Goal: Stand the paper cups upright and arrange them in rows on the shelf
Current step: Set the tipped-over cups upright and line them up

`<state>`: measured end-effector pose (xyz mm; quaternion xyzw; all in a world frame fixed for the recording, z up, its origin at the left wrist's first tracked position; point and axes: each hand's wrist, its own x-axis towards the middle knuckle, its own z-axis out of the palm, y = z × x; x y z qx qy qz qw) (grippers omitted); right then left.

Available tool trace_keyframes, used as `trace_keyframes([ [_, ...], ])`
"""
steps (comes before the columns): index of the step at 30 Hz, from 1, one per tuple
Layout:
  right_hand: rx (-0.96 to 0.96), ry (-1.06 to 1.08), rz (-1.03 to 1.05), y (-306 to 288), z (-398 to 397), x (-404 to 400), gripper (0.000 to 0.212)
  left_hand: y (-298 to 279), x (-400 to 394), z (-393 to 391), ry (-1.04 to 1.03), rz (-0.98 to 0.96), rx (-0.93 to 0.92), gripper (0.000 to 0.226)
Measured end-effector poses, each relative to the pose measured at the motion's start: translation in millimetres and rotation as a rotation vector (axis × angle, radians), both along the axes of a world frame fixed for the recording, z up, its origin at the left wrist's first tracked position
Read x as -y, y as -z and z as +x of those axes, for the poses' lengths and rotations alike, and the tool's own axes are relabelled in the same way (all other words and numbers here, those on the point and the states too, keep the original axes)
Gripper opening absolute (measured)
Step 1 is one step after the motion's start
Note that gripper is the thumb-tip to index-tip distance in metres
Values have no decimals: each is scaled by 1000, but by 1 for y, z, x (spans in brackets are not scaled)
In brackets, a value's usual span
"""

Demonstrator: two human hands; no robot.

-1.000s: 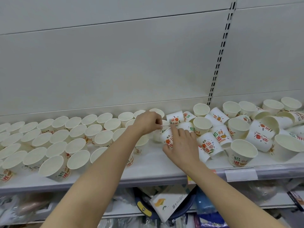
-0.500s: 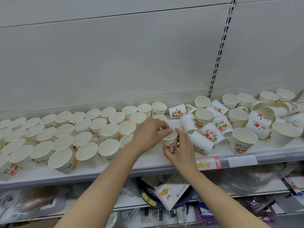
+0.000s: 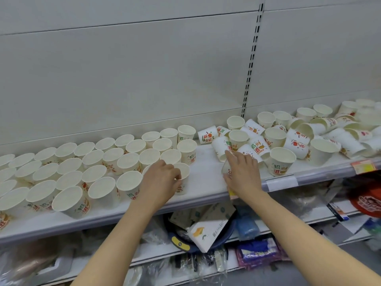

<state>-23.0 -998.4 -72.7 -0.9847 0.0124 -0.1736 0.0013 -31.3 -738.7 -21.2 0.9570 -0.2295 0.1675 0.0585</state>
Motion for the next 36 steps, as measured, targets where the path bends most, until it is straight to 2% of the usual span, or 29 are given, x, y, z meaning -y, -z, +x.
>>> trace_keyframes([
  [3, -19, -22, -103, 0, 7, 3, 69, 3, 3, -2, -23, -24, -6, 14],
  [6, 40, -51, -32, -5, 11, 5, 58, 4, 7, -4, -63, -36, -24, 21],
  [8, 108, -128, 160, -9, 11, 0, 57, 3, 9, -4, -82, -39, -52, 21],
  [10, 151, -226, 441, -10, 11, -8, 66, 4, 12, -3, -106, -39, -73, 15],
  [12, 115, -272, 703, -11, 11, -18, 76, 4, 16, -4, -146, -44, -97, 13],
  [14, 43, -269, 839, -10, 13, -26, 81, 4, 22, -6, -178, -47, -112, 17],
  [20, -52, -383, 750, 7, 19, -27, 78, -5, 42, -4, -253, -153, -85, 34],
  [27, -29, -531, 626, -4, 21, -2, 76, -22, 84, 31, -276, -243, -61, 24],
  [30, 116, -563, 610, -17, 22, 19, 56, -26, 109, 60, -251, -187, -108, 25],
  [33, 204, -504, 570, -28, 37, 42, 44, -28, 131, 97, -216, -112, -196, 28],
  [36, 231, -428, 505, -37, 59, 63, 37, -29, 145, 135, -186, 92, -176, 37],
])
